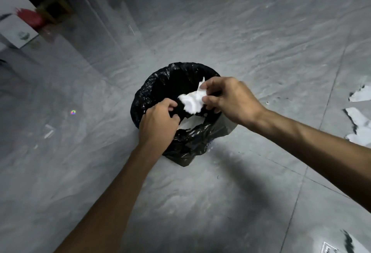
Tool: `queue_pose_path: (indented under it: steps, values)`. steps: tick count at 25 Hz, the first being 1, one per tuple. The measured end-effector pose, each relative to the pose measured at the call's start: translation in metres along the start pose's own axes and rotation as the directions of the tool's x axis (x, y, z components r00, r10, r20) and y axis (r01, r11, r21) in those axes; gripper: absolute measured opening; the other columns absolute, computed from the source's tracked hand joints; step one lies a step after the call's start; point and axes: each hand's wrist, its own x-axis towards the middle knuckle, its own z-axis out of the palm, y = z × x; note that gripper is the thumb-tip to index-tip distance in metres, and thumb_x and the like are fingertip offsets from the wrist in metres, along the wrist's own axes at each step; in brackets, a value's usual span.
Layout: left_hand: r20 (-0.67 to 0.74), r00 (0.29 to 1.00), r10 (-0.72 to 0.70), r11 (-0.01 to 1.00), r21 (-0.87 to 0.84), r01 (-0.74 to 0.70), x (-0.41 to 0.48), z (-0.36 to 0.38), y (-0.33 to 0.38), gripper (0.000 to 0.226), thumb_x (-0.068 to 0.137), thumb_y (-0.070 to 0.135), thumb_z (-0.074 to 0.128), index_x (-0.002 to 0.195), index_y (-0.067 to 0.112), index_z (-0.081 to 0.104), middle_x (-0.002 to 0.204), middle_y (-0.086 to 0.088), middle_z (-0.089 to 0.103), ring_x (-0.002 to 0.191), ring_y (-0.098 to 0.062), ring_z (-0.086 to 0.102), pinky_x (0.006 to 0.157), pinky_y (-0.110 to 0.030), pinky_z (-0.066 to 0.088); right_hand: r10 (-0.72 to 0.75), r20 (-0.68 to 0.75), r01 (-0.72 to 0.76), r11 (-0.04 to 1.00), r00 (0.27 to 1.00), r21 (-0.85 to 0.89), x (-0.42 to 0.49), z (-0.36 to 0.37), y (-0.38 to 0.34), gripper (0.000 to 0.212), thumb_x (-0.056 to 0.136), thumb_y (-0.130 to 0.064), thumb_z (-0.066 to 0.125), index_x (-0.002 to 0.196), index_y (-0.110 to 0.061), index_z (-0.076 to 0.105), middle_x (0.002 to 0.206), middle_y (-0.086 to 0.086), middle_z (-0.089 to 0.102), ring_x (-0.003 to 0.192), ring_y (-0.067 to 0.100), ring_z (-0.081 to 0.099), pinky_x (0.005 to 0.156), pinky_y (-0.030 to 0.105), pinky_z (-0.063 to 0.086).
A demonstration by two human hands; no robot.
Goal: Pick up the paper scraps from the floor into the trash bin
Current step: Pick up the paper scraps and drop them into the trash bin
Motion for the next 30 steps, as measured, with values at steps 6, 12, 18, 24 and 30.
queue_pose_path:
  steps: [6,12,18,24,30]
  values:
    - [-0.119,0.970,0.213,0.963,-0.141,-0.229,-0.018,0.012,0.046,0.026,0.083,0.007,0.058,0.105,0.020,0.065,0.080,0.015,0.056,0.082,-0.017,0.059,0.085,-0.039,0.051,0.105,-0.098,-0.096,0.992,0.990,0.087,-0.035,-0.042,0.044,0.017,0.088,-0.001,0.061,0.095,-0.014,0.070,0.089,0.006,0.070,0.065,0.009,0.067,0.055,0.013,0.048]
    - [0.150,0.899,0.411,0.885,-0.301,-0.355,-0.050,0.072,0.115,0.024,0.080,0.009,0.062,0.100,0.019,0.068,0.086,0.010,0.067,0.070,-0.011,0.059,0.078,-0.027,0.048,0.343,0.047,-0.332,0.929,0.938,-0.165,-0.136,-0.110,0.118,0.014,0.087,-0.007,0.063,0.092,-0.018,0.069,0.078,-0.003,0.070,0.065,0.008,0.065,0.057,0.013,0.047]
    - [0.531,0.624,0.573,0.819,-0.345,-0.459,-0.109,0.146,0.164,0.022,0.079,0.022,0.066,0.101,0.025,0.066,0.091,0.012,0.068,0.077,-0.013,0.062,0.070,-0.022,0.043,0.497,0.113,-0.340,0.725,0.860,-0.599,-0.275,-0.130,0.187,0.045,0.076,-0.030,0.077,0.119,-0.025,0.063,0.111,-0.001,0.063,0.082,0.015,0.060,0.071,0.021,0.041]
    - [0.800,0.068,0.596,0.517,-0.317,-0.795,-0.197,0.202,0.139,0.062,0.070,0.047,0.076,0.123,0.028,0.050,0.121,0.004,0.055,0.107,-0.017,0.055,0.089,-0.035,0.047,0.453,-0.020,-0.340,0.637,0.891,-0.692,-0.336,-0.101,0.222,0.013,0.088,-0.025,0.058,0.100,-0.020,0.061,0.104,-0.002,0.064,0.099,0.023,0.061,0.065,0.030,0.040]
    - [0.664,-0.089,0.742,0.235,-0.383,-0.893,-0.228,0.229,0.110,0.048,0.076,0.044,0.072,0.116,0.025,0.053,0.113,0.003,0.051,0.097,-0.016,0.050,0.080,-0.022,0.036,0.479,-0.165,-0.501,0.755,0.862,-0.423,-0.360,-0.132,0.218,0.009,0.081,-0.018,0.072,0.083,-0.017,0.064,0.080,-0.004,0.063,0.069,0.010,0.057,0.064,0.027,0.047]
